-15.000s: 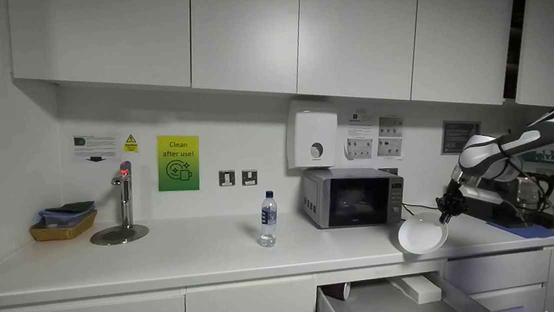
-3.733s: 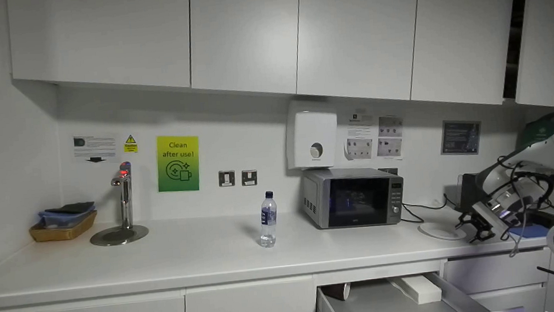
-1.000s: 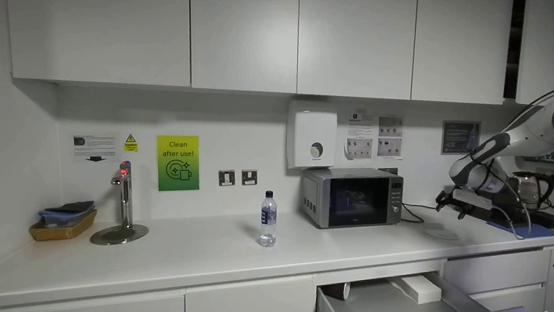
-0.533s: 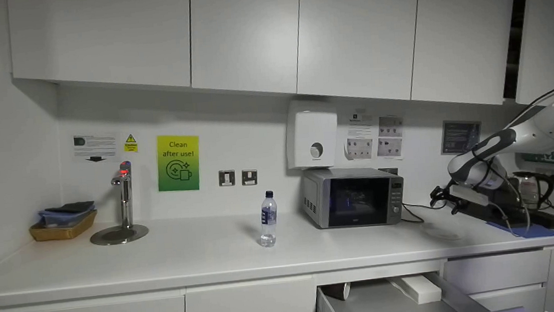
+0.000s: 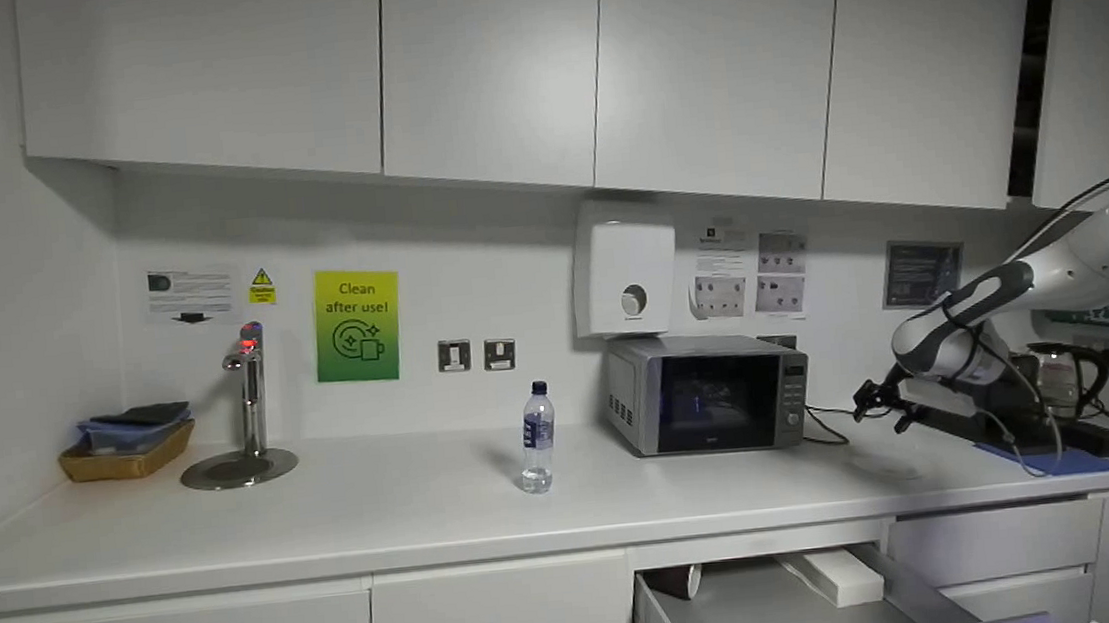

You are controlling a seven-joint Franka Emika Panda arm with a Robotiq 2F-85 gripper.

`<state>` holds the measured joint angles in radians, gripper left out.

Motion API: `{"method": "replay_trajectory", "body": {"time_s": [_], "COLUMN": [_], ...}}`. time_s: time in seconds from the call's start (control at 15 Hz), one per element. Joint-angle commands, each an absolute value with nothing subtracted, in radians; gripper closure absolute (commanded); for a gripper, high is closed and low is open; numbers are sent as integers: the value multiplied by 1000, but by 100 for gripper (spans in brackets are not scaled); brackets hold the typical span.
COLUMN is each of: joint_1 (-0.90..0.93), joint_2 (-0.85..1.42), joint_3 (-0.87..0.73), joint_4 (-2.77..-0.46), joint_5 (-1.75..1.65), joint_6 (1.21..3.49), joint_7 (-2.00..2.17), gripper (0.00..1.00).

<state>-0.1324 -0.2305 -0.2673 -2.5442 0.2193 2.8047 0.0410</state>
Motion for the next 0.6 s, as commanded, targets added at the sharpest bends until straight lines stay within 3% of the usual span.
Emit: {"method": "replay_trajectory", "body": {"time_s": [0.0,0.53], "joint_1": [-135,-27], "joint_2": [-238,-152], "joint_3": [-253,-304], "joint_4": [-2570,-2553], "joint_5": [193,297], "joint_6": [2867,3060], "joint_7": [-55,-293], "gripper": [0,0]}}
